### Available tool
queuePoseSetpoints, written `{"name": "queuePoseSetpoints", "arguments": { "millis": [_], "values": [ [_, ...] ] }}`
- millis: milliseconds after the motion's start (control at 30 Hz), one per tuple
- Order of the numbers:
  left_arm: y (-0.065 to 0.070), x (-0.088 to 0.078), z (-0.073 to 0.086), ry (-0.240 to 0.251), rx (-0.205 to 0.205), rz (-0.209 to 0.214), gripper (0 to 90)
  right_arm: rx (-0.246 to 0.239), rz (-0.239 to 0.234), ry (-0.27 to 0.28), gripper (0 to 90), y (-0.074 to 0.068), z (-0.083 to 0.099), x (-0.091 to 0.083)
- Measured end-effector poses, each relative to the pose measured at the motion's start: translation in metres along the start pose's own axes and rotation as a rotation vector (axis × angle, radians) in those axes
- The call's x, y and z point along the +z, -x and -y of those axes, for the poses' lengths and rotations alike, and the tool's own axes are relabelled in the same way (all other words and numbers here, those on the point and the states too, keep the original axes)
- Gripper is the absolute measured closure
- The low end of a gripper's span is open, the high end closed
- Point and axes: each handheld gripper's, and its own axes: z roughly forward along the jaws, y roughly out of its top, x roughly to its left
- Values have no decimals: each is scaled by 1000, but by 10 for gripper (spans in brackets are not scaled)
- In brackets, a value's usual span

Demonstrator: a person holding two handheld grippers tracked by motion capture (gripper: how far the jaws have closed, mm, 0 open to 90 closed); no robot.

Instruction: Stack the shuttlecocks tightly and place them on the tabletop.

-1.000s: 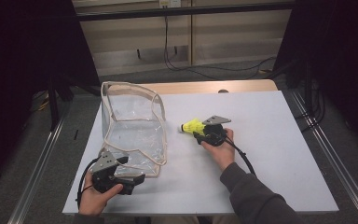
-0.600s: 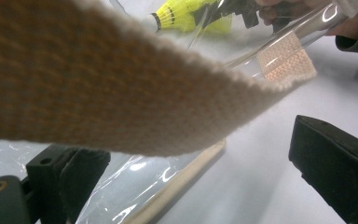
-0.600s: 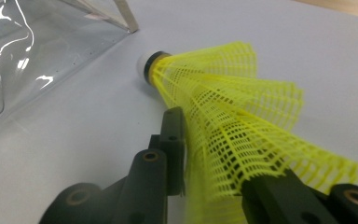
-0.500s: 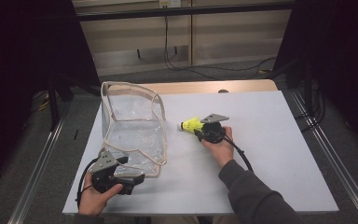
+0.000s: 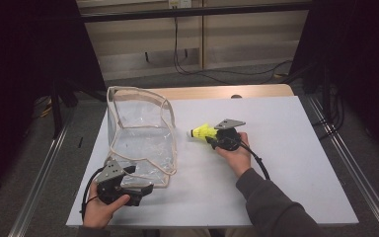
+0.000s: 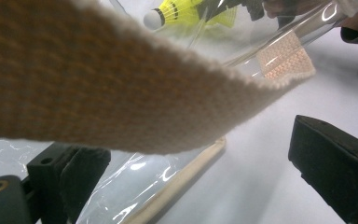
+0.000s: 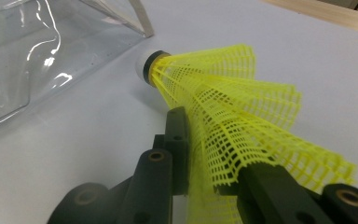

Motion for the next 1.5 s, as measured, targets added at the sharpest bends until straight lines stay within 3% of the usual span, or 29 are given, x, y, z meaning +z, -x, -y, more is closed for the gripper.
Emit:
{"name": "queuePoseSetpoints", "arguments": {
  "millis": [433,1167,1500],
  "values": [
    [0,0,0,-1,-1,0,54,-29,-70,13,794,-5,-11,-25],
    [-1,2,-1,-1,-6,0,52,-48,-113,19,795,2,-35,-66],
    [-1,3,-2,-2,-9,-4,51,-69,-140,21,794,-2,-46,-82]
  ]
}}
